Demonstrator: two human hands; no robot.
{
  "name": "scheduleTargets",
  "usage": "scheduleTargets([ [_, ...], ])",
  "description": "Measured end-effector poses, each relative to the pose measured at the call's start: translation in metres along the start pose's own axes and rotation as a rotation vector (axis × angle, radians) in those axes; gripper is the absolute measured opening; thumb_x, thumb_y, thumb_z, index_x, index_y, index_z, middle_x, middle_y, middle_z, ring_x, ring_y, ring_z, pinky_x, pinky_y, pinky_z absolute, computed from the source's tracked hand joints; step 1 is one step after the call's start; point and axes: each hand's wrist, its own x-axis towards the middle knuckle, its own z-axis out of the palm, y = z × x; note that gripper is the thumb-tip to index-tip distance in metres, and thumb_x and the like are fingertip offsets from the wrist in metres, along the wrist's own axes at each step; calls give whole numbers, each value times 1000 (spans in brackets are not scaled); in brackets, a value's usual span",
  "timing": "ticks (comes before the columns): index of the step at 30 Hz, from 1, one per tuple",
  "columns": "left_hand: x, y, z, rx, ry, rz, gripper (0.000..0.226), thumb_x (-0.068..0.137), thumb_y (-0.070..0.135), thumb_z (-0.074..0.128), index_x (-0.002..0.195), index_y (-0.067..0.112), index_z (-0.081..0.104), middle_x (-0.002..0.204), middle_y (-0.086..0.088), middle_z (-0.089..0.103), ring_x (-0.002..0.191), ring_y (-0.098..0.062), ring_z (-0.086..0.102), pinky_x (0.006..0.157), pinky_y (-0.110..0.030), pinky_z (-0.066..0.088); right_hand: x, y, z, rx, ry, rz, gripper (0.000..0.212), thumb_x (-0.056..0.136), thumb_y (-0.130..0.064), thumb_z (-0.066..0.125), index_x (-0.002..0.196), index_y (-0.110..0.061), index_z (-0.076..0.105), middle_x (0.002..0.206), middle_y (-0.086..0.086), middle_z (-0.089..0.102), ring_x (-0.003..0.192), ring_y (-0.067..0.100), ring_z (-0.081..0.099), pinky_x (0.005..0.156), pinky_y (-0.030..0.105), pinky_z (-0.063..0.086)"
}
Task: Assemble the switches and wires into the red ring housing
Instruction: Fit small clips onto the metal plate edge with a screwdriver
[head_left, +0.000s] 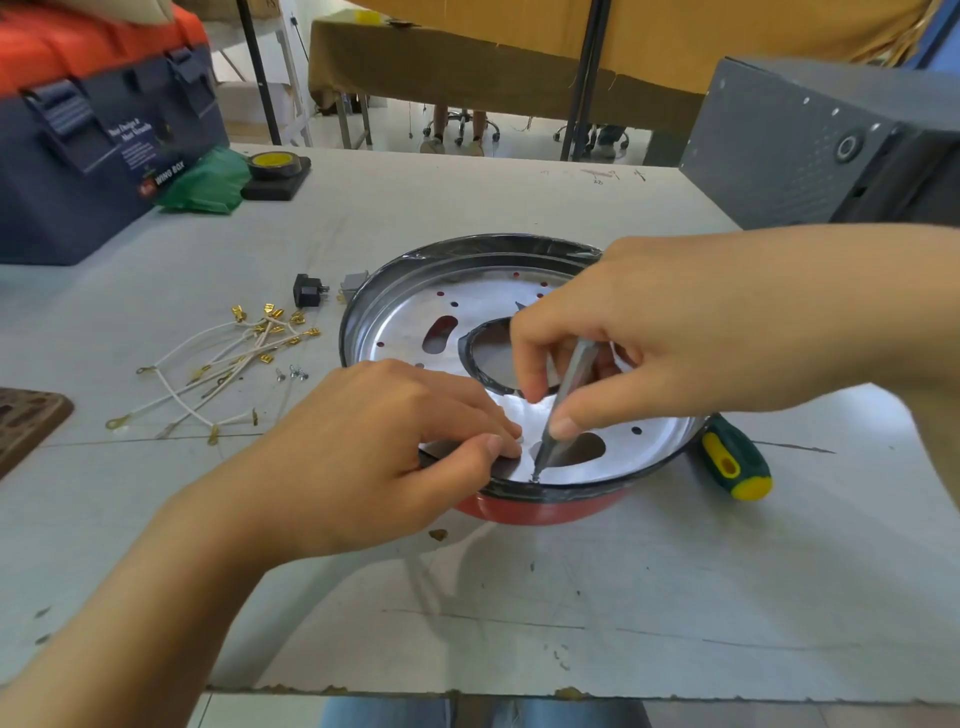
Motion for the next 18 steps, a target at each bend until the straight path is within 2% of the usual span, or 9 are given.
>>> scheduleTargets([
  [2,0,0,0,0,1,-2,38,89,36,39,93,27,75,98,21,69,89,-2,64,69,-32,53,-1,-1,-1,30,-30,-23,10,74,-42,56,80,-34,59,70,-23,64,63,-5,56,60,5,40],
  [4,0,0,0,-1,3,-7,38,89,36,39,93,27,75,98,21,69,90,-1,64,69,-33,53,-1,0,0,71,-5,-28,5,76,-36,59,77,-32,61,66,-18,66,59,-3,57,56,5,40],
  [9,0,1,0,-4,1,-5,39,89,37,38,95,27,75,95,21,69,85,-3,65,66,-33,53,0,2,4,19,82,14,33,72,-55,50,61,-25,56,41,-10,59,44,3,54,59,7,41],
  [12,0,2,0,-5,4,-8,40,88,36,38,96,28,75,97,21,69,86,-4,65,67,-34,53,1,2,6,-24,91,27,42,71,-61,43,54,-24,51,37,-10,56,38,3,52,59,10,43],
  [14,0,2,0,-6,-3,-9,40,89,36,37,96,28,75,96,20,69,86,-6,65,66,-35,53,1,1,5,-18,68,14,37,71,-59,44,59,-26,55,44,-13,60,44,0,54,60,6,41],
  [18,0,0,1,2,-4,-17,38,89,36,39,95,28,75,98,22,68,89,-3,64,69,-33,53,-2,-3,1,18,4,-45,18,69,-46,53,80,-34,61,74,-27,62,64,-9,54,63,3,38],
])
